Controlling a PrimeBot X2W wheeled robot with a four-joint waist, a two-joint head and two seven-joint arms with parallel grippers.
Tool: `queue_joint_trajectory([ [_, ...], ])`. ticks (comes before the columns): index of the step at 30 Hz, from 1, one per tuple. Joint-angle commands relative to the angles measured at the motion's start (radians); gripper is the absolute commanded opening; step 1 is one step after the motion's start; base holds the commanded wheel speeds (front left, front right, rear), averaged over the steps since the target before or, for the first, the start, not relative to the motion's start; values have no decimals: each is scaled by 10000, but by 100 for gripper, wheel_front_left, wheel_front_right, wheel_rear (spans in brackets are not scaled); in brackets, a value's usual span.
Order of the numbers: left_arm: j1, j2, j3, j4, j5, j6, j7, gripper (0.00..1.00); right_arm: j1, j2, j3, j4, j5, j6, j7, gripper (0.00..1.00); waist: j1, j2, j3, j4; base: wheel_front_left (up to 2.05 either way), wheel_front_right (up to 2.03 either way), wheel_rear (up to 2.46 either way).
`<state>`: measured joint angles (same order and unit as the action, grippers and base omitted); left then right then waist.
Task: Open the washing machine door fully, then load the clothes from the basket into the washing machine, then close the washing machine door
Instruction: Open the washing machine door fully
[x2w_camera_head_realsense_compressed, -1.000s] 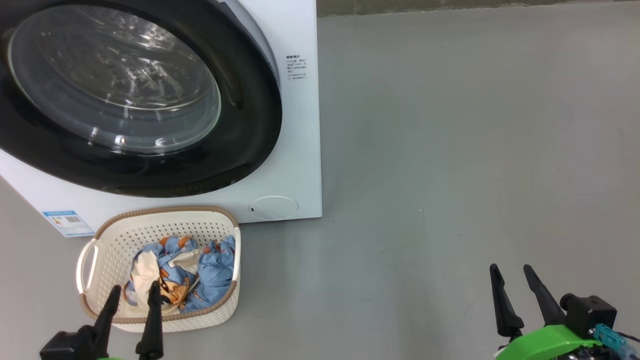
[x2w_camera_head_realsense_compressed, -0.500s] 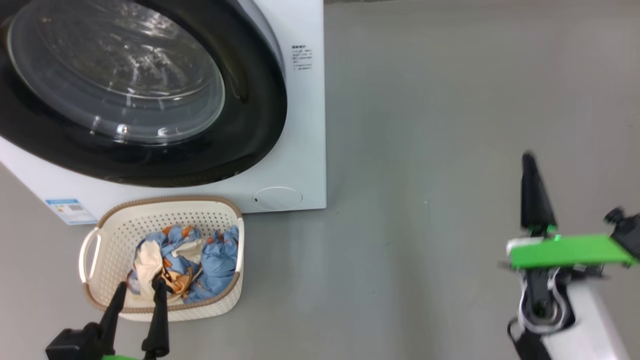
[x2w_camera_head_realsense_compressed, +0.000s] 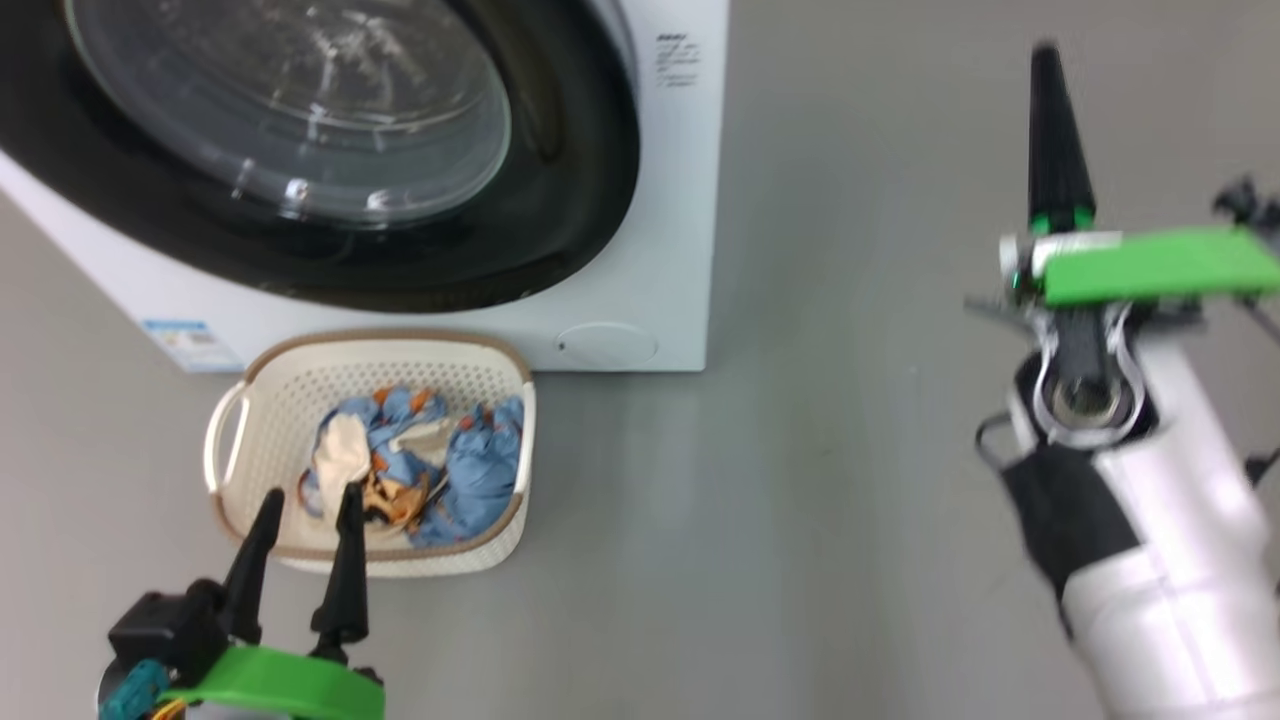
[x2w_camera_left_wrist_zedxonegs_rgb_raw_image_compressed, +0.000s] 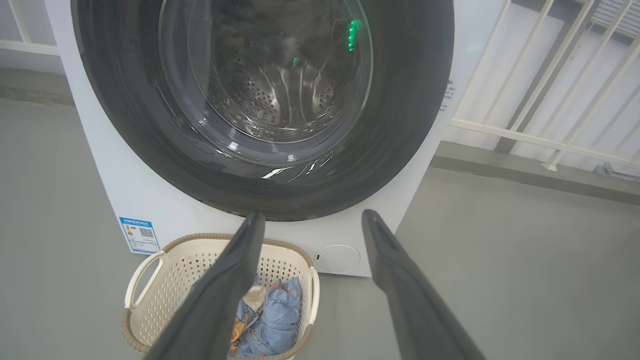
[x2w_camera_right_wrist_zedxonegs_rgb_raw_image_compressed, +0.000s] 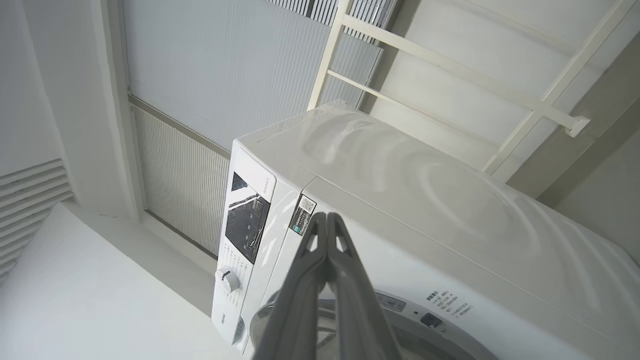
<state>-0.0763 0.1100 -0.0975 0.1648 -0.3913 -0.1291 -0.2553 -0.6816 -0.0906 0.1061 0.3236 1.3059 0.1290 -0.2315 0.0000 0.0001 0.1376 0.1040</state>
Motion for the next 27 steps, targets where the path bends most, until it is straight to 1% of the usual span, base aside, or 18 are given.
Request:
queue_joint_trajectory([
  [1, -555, 84, 199, -302, -123, -16, -65, 100, -855, -174, 398, 31, 756, 17, 459, 0, 0, -1, 520, 537, 0, 0, 0],
  [4, -713, 20, 100, -309, -185, -16, -65, 100, -1313, -407, 482, 321, 1220, 17, 784, 0, 0, -1, 709, 743, 0, 0, 0],
  [7, -939, -86, -47, -336, -278, -16, -65, 100, -1913, -659, 542, 657, 1882, 17, 1404, 0, 0, -1, 986, 1037, 0, 0, 0],
  [10, -1122, -179, -160, -357, -364, -16, -65, 100, -2407, -965, 738, 929, 2206, 17, 2151, 0, 0, -1, 1265, 1293, 0, 0, 0],
  [13, -1289, -244, -302, -372, -448, -16, -65, 100, -2856, -1025, 764, 1287, 2880, 17, 3187, 0, 0, -1, 1549, 1494, 0, 0, 0],
  [16, -1439, -295, -446, -346, -528, -16, -65, 100, -3286, -1171, 856, 1715, 3230, 17, 4232, 0, 0, -1, 1797, 1664, 0, 0, 0],
  [19, -1556, -351, -547, -352, -598, -16, -65, 100, -3703, -1279, 917, 2203, 3421, 17, 5091, 0, 0, -1, 1998, 1809, 0, 0, 0],
  [27, -1830, -452, -806, -403, -748, -16, -65, 100, -4880, -1362, 967, 3286, 3535, 17, 6400, 0, 0, -1, 2565, 2116, 0, 0, 0],
])
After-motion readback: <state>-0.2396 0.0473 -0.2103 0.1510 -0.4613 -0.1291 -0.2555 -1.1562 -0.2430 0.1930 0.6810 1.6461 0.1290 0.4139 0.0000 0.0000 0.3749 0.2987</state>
